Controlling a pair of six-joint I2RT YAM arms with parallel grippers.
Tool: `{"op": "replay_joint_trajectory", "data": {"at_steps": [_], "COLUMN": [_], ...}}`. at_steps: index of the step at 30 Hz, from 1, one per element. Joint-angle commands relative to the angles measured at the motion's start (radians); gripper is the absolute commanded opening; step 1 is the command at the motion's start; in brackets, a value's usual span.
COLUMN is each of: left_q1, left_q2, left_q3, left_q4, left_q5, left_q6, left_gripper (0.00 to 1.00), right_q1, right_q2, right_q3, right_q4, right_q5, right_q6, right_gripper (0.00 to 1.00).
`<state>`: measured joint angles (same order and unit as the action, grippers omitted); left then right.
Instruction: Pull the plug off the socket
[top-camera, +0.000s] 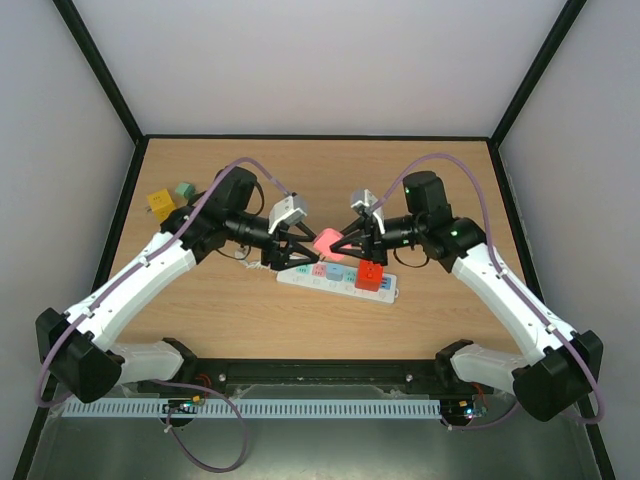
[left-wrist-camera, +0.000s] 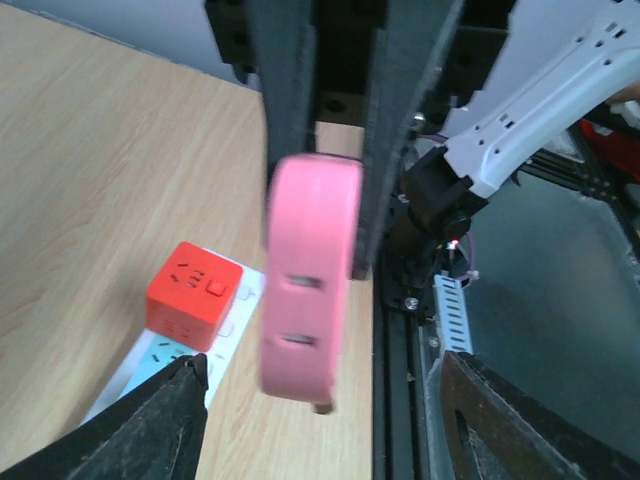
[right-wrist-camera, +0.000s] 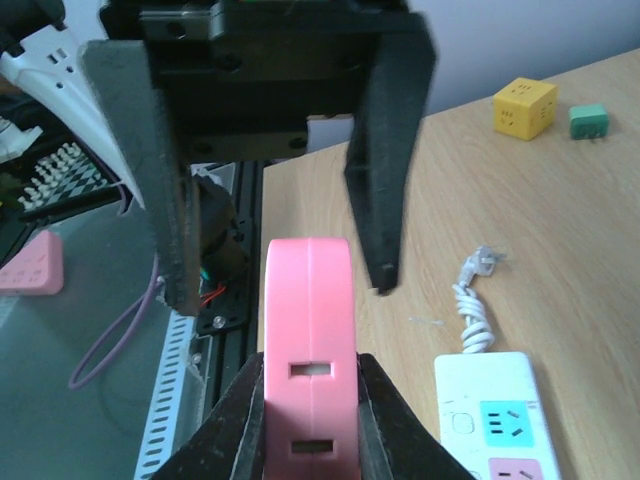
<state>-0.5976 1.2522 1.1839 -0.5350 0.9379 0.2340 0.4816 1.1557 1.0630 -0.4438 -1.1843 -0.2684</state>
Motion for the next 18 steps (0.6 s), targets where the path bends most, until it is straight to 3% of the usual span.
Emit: {"op": "replay_joint_trajectory", "data": {"at_steps": [1, 6, 12, 18], "left_q1": [-0.003, -0.003, -0.005, -0.020], "left_q2": [0.011, 0.004, 0.009, 0.020], "left_q3": [0.004, -0.011, -0.001, 0.010], "left_q4": [0.038, 0.040, 0.043, 0.038], "left_q5": [-0.074, -0.043, 0.095, 0.130], "left_q6": [-0.023, 0.002, 0.026, 0.019], "left_gripper": [0.68, 0.68, 0.57, 0.45], "right_q1": [0.017, 0.022, 0.048, 0.061], "right_q2": [-0.026, -0.028, -0.021, -0.019], "right_q3": [0.014, 0.001, 0.002, 0.006], "right_q4": [-0.065, -0.080, -0.104, -0.122], "right_q5": [-0.029, -0.031, -0.037, -0.029], "right_q6": [-0.049, -0.066, -0.085, -0.107], "right_gripper": [0.09, 0.09, 0.09, 0.09]}}
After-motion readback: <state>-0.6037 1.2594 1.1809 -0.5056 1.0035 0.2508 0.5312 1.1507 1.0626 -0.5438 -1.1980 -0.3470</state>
